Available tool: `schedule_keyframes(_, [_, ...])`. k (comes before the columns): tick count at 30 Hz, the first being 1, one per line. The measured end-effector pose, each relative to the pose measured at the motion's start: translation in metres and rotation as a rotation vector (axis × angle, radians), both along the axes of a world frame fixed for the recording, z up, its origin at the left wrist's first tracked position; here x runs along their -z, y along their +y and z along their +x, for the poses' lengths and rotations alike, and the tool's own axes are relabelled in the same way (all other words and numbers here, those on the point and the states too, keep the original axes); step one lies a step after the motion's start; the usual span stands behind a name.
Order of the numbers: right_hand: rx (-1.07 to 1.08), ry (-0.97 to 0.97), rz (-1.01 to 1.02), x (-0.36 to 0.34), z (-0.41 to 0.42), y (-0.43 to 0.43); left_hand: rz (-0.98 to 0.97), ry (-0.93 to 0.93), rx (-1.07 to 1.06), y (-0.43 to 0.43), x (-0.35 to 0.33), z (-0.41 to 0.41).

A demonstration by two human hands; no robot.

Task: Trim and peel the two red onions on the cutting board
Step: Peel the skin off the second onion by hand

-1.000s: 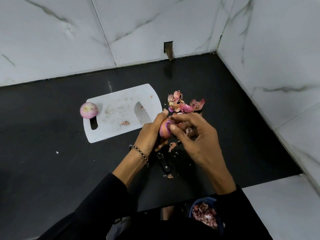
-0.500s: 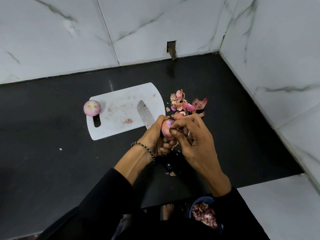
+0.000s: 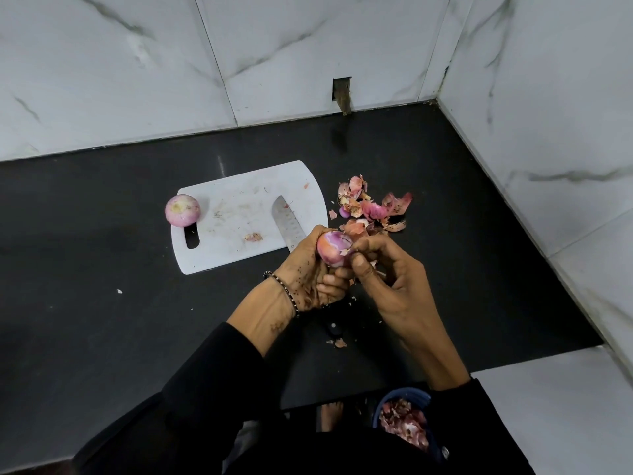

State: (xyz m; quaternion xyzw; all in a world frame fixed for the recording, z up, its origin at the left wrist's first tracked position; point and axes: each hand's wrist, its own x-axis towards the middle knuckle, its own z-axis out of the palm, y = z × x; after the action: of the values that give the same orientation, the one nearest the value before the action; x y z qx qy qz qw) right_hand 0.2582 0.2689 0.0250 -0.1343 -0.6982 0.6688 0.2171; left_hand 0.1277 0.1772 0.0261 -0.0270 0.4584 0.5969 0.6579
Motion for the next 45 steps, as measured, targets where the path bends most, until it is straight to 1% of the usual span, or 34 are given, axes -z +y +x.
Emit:
schedule_keyframes(5, [0.032,0.048,-0.199,0.002,-0.002,-0.002,0.05,-0.12,-0.039,0.002,0.0,-0.001])
schedule_keyframes(8, [0.02,0.115,-0.378,-0.001,-0.002,-0.002,0.089,-0.193,-0.072,0.003,0.003,-0.002])
schedule_keyframes(14, [-0.004,0.218,-0.677,-0.004,-0.002,-0.001,0.176,-0.223,-0.09,0.001,0.002,-0.001])
schedule_keyframes(15, [0.005,0.222,-0.692,-0.004,-0.002,0.0,0.185,-0.208,-0.097,0.0,0.001,-0.001])
schedule_keyframes(17, [0.034,0.183,-0.637,-0.003,-0.002,0.003,0.174,-0.137,-0.095,-0.002,-0.002,-0.002])
schedule_keyframes(20, [0.117,0.067,-0.481,-0.002,-0.002,0.004,0.123,0.01,-0.075,0.0,-0.009,0.0])
schedule_keyframes(23, [0.183,0.003,-0.359,0.0,-0.004,0.001,0.073,0.093,-0.141,0.004,-0.009,0.001])
schedule_keyframes(27, [0.228,-0.069,-0.29,0.0,-0.004,0.0,-0.019,0.19,-0.249,0.007,-0.005,0.003])
schedule_keyframes(33, [0.242,-0.173,-0.114,0.002,-0.005,0.001,-0.097,0.365,-0.323,0.009,-0.005,0.007])
schedule_keyframes(36, [0.246,-0.192,-0.101,0.002,-0.004,-0.001,-0.13,0.41,-0.352,0.009,-0.008,0.007])
schedule_keyframes(41, [0.26,-0.207,-0.106,0.0,-0.004,-0.001,-0.132,0.58,-0.287,0.006,-0.006,0.007])
schedule_keyframes(45, [0.27,-0.227,-0.097,-0.001,-0.002,-0.001,-0.137,0.558,-0.297,0.006,-0.01,0.009])
